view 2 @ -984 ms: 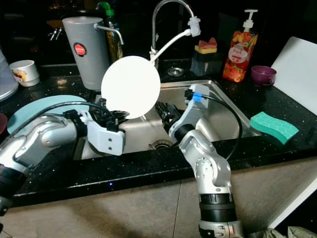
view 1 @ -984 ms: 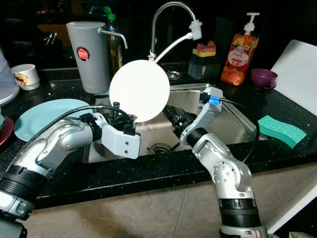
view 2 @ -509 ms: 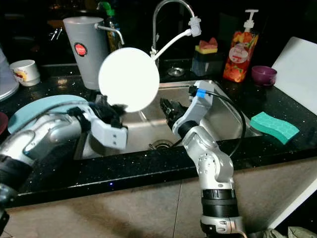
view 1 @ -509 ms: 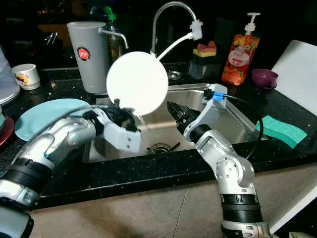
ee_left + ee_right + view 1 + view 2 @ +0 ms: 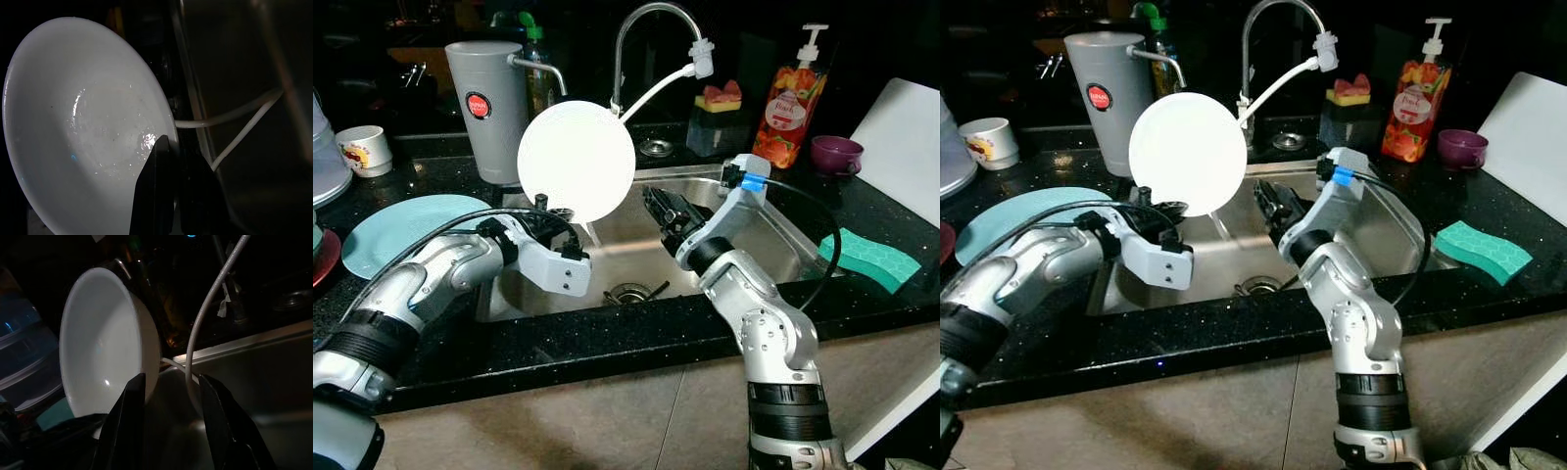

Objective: Kitchen organization

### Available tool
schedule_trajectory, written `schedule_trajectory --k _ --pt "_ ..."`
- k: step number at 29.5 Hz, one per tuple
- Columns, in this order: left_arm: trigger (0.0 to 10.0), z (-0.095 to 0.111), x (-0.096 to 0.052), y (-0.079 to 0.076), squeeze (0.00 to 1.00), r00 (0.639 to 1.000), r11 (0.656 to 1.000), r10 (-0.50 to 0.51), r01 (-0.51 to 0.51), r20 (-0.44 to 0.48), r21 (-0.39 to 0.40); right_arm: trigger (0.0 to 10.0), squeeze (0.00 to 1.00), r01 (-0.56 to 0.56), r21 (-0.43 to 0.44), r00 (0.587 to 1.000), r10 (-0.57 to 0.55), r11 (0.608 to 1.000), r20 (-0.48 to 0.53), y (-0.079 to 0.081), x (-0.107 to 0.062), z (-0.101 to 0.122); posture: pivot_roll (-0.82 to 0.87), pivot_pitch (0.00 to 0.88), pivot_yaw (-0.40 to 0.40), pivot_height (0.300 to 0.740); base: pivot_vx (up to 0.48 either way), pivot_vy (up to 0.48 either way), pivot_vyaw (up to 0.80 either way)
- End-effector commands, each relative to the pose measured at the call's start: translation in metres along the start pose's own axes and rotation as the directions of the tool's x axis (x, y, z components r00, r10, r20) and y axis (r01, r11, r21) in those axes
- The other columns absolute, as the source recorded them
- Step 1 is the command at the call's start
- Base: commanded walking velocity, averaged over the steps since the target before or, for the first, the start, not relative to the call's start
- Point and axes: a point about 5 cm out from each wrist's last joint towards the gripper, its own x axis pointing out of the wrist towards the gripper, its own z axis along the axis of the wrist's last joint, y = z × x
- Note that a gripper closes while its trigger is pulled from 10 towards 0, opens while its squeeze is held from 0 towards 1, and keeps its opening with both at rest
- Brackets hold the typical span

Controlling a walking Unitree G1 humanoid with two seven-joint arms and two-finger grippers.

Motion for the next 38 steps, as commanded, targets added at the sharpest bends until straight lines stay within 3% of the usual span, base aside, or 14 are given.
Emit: schedule_trajectory --k 1,16,21,25,28,30,31,32,38 --pt "10.0 0.007 0.007 -0.001 0.0 0.999 1.0 0.002 -0.003 0.032 0.02 10.0 0.0 -0.025 -0.003 1.0 0.025 1.0 0.013 0.005 0.003 0.002 0.16 0.114 -0.032 0.74 0.0 0.0 0.0" --pt "10.0 0.026 0.016 0.002 0.0 0.992 0.999 0.035 -0.037 0.122 0.015 10.0 0.0 0.023 -0.018 1.0 -0.023 1.0 -0.017 0.0 0.006 -0.005 0.15 0.113 -0.029 0.74 0.0 0.0 0.0" --pt "10.0 0.033 0.017 0.004 0.0 0.987 0.999 0.046 -0.049 0.154 0.014 10.0 0.0 0.151 -0.1 0.985 -0.158 0.984 -0.074 -0.017 0.008 -0.015 0.15 0.116 -0.028 0.74 0.0 0.0 0.0" --pt "10.0 0.035 0.018 0.004 0.0 0.985 0.999 0.049 -0.051 0.164 0.012 10.0 0.0 0.185 -0.119 0.978 -0.194 0.976 -0.071 -0.022 0.009 -0.017 0.15 0.116 -0.028 0.74 0.0 0.0 0.0" --pt "10.0 0.04 0.018 0.001 0.0 0.982 0.999 0.048 -0.05 0.18 0.009 10.0 0.0 0.215 -0.194 0.973 -0.228 0.957 -0.047 -0.025 0.01 -0.015 0.15 0.116 -0.027 0.74 0.0 0.0 0.0" --pt "10.0 0.043 0.019 0.001 0.0 0.981 0.998 0.055 -0.057 0.188 0.004 2.3 0.0 0.235 -0.263 0.969 -0.247 0.936 -0.015 -0.026 0.011 -0.014 0.15 0.116 -0.027 0.74 0.0 0.0 0.0" --pt "10.0 0.043 0.019 0.001 0.0 0.981 0.998 0.055 -0.057 0.188 0.004 2.3 0.0 0.235 -0.263 0.969 -0.247 0.936 -0.015 -0.026 0.011 -0.014 0.15 0.116 -0.027 0.74 0.0 0.0 0.0" --pt "10.0 0.043 0.019 0.001 0.0 0.98 0.998 0.06 -0.061 0.189 0.001 0.0 0.0 0.239 -0.288 0.969 -0.249 0.928 0.002 -0.026 0.011 -0.014 0.15 0.116 -0.027 0.74 0.0 0.0 0.0" --pt "10.0 0.045 0.02 0.001 0.0 0.979 0.997 0.07 -0.071 0.192 -0.001 0.0 0.0 0.232 -0.34 0.973 -0.221 0.911 0.072 -0.021 0.011 -0.01 0.16 0.114 -0.027 0.74 0.0 0.0 0.0"
